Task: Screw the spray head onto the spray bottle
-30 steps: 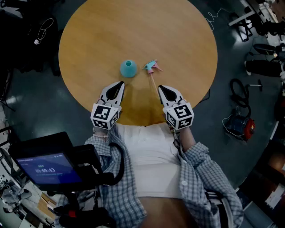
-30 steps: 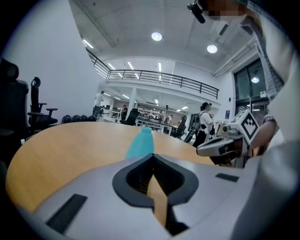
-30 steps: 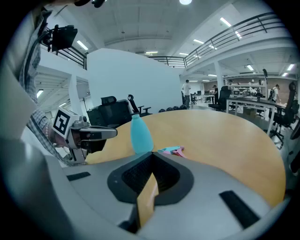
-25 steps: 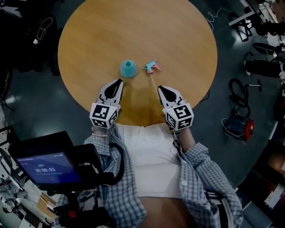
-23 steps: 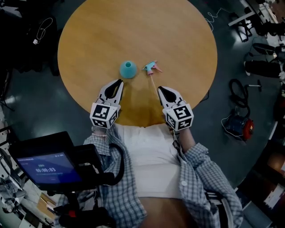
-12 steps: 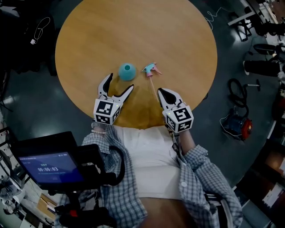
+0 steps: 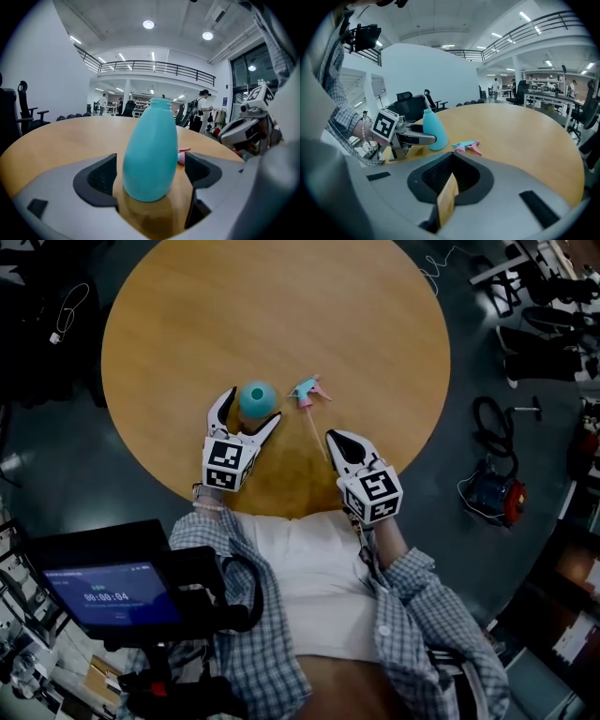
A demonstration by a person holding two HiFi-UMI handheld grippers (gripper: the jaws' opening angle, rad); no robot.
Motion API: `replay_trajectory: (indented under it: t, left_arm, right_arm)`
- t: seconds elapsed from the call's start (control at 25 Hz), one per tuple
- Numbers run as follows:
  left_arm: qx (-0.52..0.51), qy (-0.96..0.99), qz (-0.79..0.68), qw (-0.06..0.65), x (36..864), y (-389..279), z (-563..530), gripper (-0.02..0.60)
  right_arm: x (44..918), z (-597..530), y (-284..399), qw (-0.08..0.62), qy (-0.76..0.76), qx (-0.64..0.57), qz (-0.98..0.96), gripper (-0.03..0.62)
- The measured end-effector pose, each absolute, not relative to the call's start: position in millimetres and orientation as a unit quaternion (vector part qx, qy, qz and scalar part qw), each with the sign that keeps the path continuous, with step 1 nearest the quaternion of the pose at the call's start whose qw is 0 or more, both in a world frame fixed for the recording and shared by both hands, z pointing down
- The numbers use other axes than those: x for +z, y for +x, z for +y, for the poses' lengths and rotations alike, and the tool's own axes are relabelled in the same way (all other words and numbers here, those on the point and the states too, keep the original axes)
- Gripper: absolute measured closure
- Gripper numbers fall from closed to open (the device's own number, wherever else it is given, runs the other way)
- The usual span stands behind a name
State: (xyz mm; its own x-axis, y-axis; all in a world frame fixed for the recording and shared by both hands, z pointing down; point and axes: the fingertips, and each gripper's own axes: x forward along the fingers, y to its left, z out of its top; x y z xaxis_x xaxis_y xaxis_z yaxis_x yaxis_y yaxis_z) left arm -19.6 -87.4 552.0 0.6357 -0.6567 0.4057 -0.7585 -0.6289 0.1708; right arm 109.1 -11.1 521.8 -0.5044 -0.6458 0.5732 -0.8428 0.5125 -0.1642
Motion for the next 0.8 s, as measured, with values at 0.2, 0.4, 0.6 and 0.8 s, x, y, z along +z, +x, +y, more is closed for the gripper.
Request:
replay_trajectory:
  t: [0.2,0.4,0.6,0.8]
  left_arm:
    - [0.161,0.89,-0.394,0.163,550.6,-8.8,-93.7,0.138]
    - [0.185,0.892,-0.386,0.142,558.0,-7.6,-92.7,0.141]
    - [0.183,0.89,-0.392,0.142,556.9,-10.1,-94.2,0.166]
    - [0.18,0.893,-0.387,0.143,554.5,-8.0,-93.2,0.169]
  right_arm:
    - [519.4,-7.8,113.3,0.23,0.446,0.223,-0.836,0.6]
    - [518.7,-3.9,114.1,0.232,0.447,0.225,-0.834,0.6]
    - [519.6,-3.9,113.7,0.235,0.446,0.224,-0.834,0.6]
    - [518.1,-10.2,114.0,0.229,0.449,0.223,-0.835,0.6]
